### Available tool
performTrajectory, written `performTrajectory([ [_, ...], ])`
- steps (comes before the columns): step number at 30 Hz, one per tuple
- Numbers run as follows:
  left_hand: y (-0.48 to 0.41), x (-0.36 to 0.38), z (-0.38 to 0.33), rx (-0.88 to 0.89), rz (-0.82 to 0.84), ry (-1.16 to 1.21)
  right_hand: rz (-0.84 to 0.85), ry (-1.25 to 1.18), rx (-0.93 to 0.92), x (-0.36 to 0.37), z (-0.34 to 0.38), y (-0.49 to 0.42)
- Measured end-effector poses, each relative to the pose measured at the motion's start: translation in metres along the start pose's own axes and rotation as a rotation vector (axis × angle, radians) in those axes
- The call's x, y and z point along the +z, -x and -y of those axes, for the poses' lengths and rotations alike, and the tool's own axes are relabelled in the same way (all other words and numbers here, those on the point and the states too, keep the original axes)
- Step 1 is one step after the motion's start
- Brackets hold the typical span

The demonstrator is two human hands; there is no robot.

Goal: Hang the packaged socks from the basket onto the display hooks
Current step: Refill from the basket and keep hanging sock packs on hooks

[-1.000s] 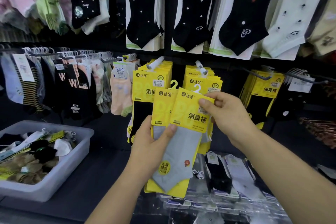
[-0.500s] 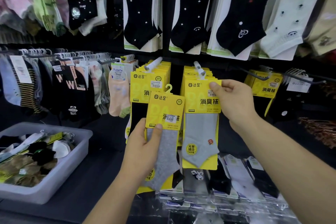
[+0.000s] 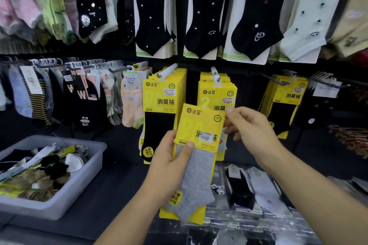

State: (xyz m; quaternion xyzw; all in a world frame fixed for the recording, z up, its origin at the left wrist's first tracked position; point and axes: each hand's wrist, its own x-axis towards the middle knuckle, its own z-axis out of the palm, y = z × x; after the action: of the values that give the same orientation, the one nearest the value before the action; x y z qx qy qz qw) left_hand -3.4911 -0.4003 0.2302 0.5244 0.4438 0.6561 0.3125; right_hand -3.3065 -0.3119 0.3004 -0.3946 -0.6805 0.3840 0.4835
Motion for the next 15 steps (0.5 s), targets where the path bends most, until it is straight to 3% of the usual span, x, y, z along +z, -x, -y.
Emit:
performTrajectory([
  [3, -0.008, 0.013, -0.002, -0.005, 0.004, -0.061, -0.024, -0.018, -0.011, -0.001, -0.007, 0.007],
  [10, -0.049, 0.043, -0.019, 0.04, -0.007, -0.247, -0.278, -0.095, -0.032, -0.014, -0.001, -0.017],
  [15, -0.066, 0.049, -0.021, 0.027, -0.066, -0.198, -0.306, -0.062, -0.044, -0.011, 0.006, -0.04],
])
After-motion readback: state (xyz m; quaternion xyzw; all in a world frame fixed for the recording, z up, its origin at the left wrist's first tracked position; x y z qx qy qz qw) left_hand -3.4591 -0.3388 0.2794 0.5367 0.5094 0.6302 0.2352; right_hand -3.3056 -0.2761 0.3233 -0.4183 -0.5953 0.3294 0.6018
